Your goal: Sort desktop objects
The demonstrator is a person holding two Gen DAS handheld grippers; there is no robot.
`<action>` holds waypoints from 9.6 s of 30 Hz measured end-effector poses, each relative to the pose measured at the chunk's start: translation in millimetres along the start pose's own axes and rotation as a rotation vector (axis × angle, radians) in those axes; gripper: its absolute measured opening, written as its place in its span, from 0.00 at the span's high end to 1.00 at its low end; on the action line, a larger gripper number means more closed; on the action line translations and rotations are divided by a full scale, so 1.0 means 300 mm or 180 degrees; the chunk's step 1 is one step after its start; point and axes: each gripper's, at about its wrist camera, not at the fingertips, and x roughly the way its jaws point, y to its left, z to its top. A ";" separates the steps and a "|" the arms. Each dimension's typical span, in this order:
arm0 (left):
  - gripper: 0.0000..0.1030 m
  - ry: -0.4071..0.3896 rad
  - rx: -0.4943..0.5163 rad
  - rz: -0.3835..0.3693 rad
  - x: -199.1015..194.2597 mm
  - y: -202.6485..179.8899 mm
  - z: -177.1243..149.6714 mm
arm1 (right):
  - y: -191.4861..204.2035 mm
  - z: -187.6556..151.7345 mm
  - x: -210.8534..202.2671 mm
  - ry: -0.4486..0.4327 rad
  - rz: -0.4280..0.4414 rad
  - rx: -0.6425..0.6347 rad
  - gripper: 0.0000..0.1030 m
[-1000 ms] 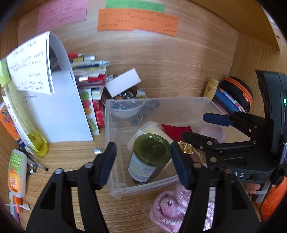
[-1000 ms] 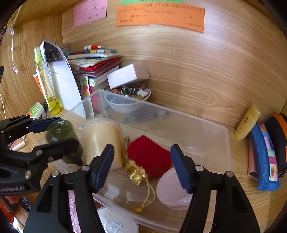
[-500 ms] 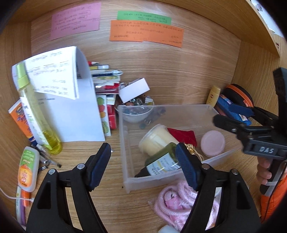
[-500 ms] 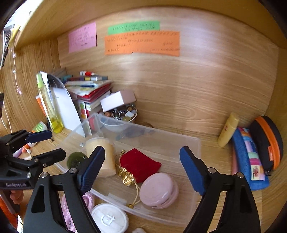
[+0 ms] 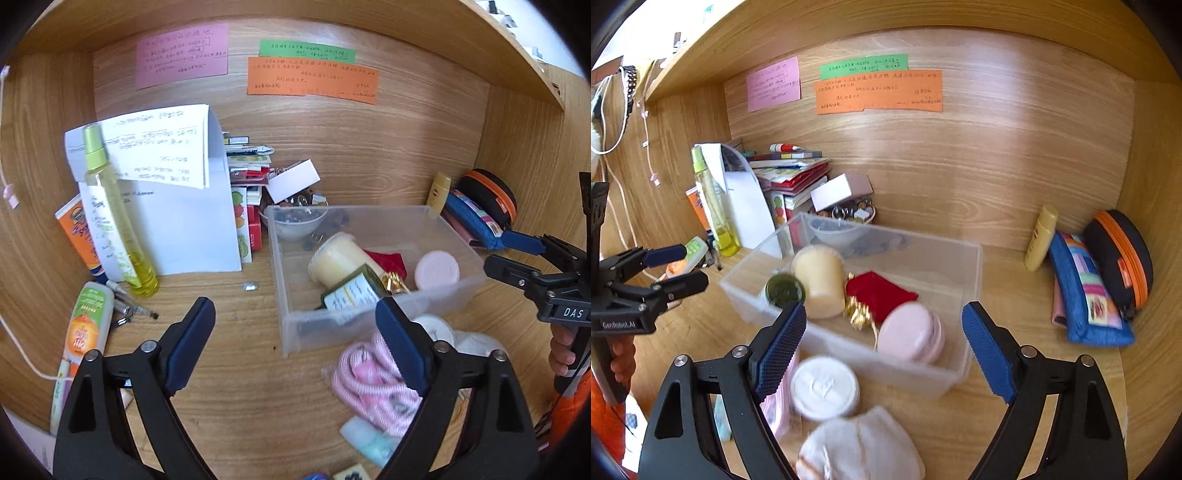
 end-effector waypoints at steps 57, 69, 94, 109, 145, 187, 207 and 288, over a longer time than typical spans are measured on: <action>0.04 0.1063 0.0036 0.0046 0.175 -0.156 -0.155 | -0.044 -0.317 0.048 0.0808 0.0377 0.0439 0.14; 0.04 0.1292 -0.0321 -0.0155 0.146 -0.081 -0.129 | -0.053 -0.318 0.046 0.0797 0.0396 0.0499 0.14; 0.00 0.1584 -0.0232 -0.0132 0.192 -0.063 -0.124 | -0.045 -0.320 0.023 0.0751 0.0345 0.0446 0.14; 0.00 0.2087 -0.0665 -0.0282 0.313 -0.108 -0.113 | 0.017 -0.292 0.018 0.0822 0.0399 -0.0041 0.14; 0.43 0.1334 0.0081 0.0056 0.149 -0.158 -0.206 | 0.067 -0.309 0.038 0.0781 0.0402 -0.0374 0.53; 0.46 0.0288 -0.0405 -0.0135 0.066 -0.094 0.164 | -0.015 0.027 0.066 0.0070 0.0194 0.0022 0.53; 0.46 0.0536 -0.0565 -0.0438 0.307 -0.104 0.236 | 0.051 0.117 0.264 0.0321 0.0226 -0.0139 0.53; 0.28 0.0990 -0.0280 -0.0025 0.006 0.039 -0.136 | 0.119 -0.163 0.129 0.0789 -0.0111 -0.0643 0.15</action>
